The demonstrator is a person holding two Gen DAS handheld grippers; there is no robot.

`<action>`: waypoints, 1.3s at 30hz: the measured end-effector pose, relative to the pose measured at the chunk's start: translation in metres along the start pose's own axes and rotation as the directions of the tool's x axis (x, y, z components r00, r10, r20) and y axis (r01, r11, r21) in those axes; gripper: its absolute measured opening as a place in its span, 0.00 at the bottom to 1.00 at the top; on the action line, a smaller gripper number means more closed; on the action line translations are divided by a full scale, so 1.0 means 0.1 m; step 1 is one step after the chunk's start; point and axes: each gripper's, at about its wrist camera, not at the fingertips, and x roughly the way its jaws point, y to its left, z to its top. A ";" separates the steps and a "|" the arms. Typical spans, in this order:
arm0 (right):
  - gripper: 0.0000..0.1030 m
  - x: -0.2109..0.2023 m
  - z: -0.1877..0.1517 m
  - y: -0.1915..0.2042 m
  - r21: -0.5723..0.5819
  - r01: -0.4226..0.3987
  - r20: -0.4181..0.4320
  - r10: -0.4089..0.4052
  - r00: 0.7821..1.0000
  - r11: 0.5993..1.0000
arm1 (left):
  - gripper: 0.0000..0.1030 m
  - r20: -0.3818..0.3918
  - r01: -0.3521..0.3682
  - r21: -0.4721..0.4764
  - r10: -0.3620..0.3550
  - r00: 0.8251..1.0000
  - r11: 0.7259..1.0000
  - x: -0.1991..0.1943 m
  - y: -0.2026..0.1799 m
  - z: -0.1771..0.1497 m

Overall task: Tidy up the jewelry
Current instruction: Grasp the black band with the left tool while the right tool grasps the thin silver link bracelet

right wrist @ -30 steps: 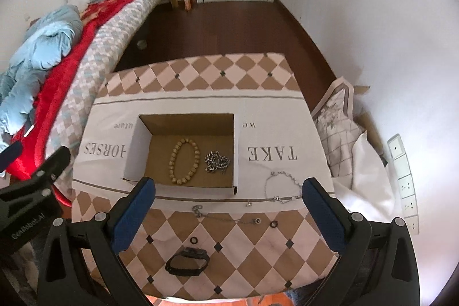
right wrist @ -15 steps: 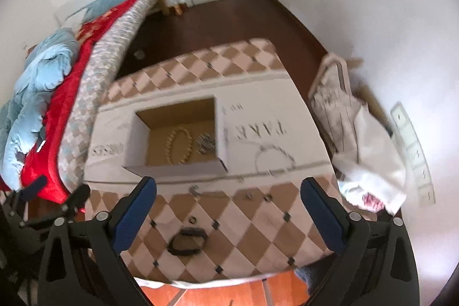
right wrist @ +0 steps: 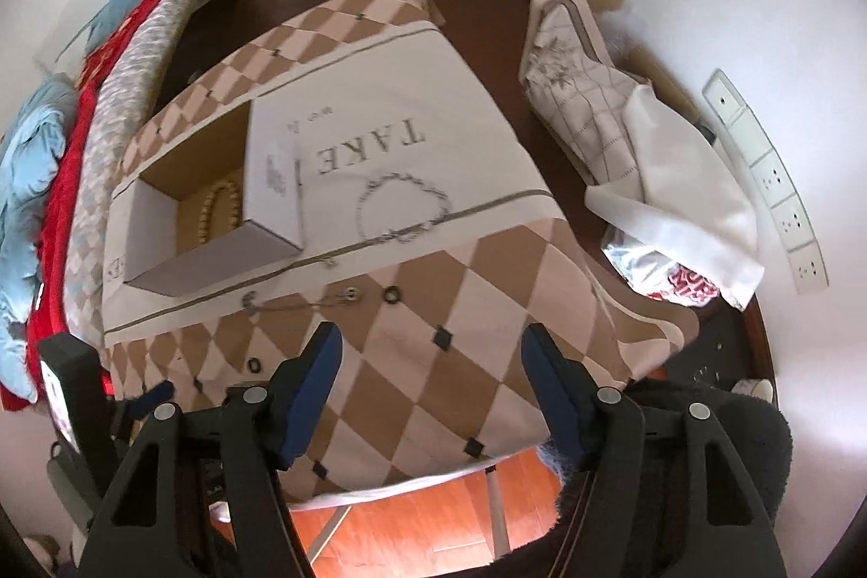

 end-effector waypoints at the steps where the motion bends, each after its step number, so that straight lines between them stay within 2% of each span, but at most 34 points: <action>1: 0.69 0.02 0.02 -0.02 0.006 0.000 -0.003 0.000 1.000 1.000 | 0.67 -0.010 0.007 0.000 -0.007 1.000 1.000 0.03 -0.01 0.00; 2: 0.69 0.04 0.04 -0.04 0.012 0.000 -0.006 0.000 1.000 1.000 | 0.55 -0.016 0.014 0.001 -0.014 1.000 1.000 0.06 -0.01 0.00; 4: 0.69 0.08 0.06 -0.08 0.020 -0.001 -0.010 0.002 1.000 1.000 | 0.40 -0.010 0.002 0.011 -0.001 1.000 1.000 0.06 -0.03 0.00; 5: 0.69 0.10 0.08 -0.09 0.023 -0.005 -0.013 0.005 1.000 1.000 | 0.27 -0.003 -0.001 0.020 0.001 1.000 1.000 0.05 -0.04 0.00; 6: 0.69 0.12 0.09 -0.09 0.025 -0.006 -0.017 0.006 1.000 1.000 | 0.21 0.000 -0.001 0.024 0.001 1.000 1.000 0.04 -0.05 0.00; 7: 0.69 0.14 0.10 -0.09 0.026 -0.006 -0.019 0.006 1.000 1.000 | 0.06 0.000 -0.001 0.023 0.001 1.000 1.000 0.03 -0.04 0.00; 8: 0.69 0.16 0.12 -0.09 0.027 -0.006 -0.021 0.007 1.000 1.000 | 0.04 -0.001 0.002 0.017 -0.002 1.000 1.000 0.03 -0.02 0.01; 13: 0.69 0.30 0.20 -0.08 0.025 -0.007 -0.035 0.008 0.999 1.000 | 0.02 0.024 -0.023 -0.015 0.023 0.999 1.000 -0.01 0.17 0.04; 19: 0.69 0.54 0.38 -0.06 0.017 0.001 -0.027 -0.001 1.000 1.000 | 0.01 0.051 -0.094 -0.089 0.099 0.994 0.992 -0.10 0.56 0.02; 23: 0.68 0.84 0.59 -0.04 0.005 0.037 -0.020 -0.037 0.999 0.999 | 0.01 0.052 -0.139 -0.131 0.147 0.988 0.982 -0.14 0.79 0.01; 26: 0.53 1.06 0.71 -0.02 -0.009 0.060 -0.033 -0.060 0.998 0.998 | 0.01 0.048 -0.161 -0.150 0.169 0.984 0.976 -0.15 0.89 -0.01; 30: 0.52 1.26 0.75 0.07 -0.065 0.101 -0.035 -0.103 0.994 0.993 | 0.01 0.050 -0.174 -0.155 0.184 0.982 0.972 -0.15 0.90 0.06; 32: 0.52 1.29 0.72 0.19 -0.144 0.134 -0.005 -0.136 0.991 0.980 | 0.01 0.050 -0.175 -0.153 0.184 0.982 0.973 -0.14 0.91 0.07; 34: 0.52 1.30 0.70 0.27 -0.182 0.132 0.015 -0.132 0.991 0.974 | 0.01 0.052 -0.176 -0.152 0.185 0.981 0.973 -0.13 0.92 0.08; 35: 0.50 1.29 0.69 0.29 -0.192 0.131 0.019 -0.130 0.991 0.972 | 0.01 0.052 -0.174 -0.151 0.184 0.982 0.973 -0.12 0.91 0.09; 38: 0.29 1.27 0.68 0.34 -0.215 0.120 0.028 -0.116 0.993 0.969 | 0.01 0.053 -0.174 -0.148 0.184 0.982 0.974 -0.10 0.95 0.13; 39: 0.18 1.27 0.67 0.34 -0.218 0.116 0.027 -0.113 0.993 0.969 | 0.01 0.053 -0.173 -0.147 0.182 0.982 0.974 -0.11 0.93 0.13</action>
